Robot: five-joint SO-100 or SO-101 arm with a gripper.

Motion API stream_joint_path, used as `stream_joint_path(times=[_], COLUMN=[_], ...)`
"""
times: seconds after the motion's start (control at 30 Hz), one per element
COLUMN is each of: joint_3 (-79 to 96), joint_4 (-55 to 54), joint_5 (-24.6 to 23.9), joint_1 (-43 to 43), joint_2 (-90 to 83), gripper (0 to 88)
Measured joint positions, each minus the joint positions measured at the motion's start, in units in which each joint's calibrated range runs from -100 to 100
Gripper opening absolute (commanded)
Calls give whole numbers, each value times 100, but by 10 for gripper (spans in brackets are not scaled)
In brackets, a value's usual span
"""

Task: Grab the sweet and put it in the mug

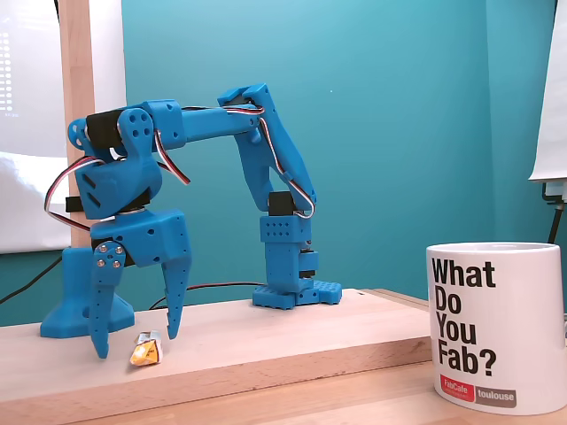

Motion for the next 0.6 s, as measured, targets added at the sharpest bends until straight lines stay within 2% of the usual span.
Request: stream_joint_path(times=[0.13, 0.4, 0.6], joint_3=[0, 0, 0], joint_4=[0, 0, 0], joint_5=[0, 0, 0], joint_1=[0, 0, 0], joint_2=[0, 0, 0], gripper=[252, 128, 108])
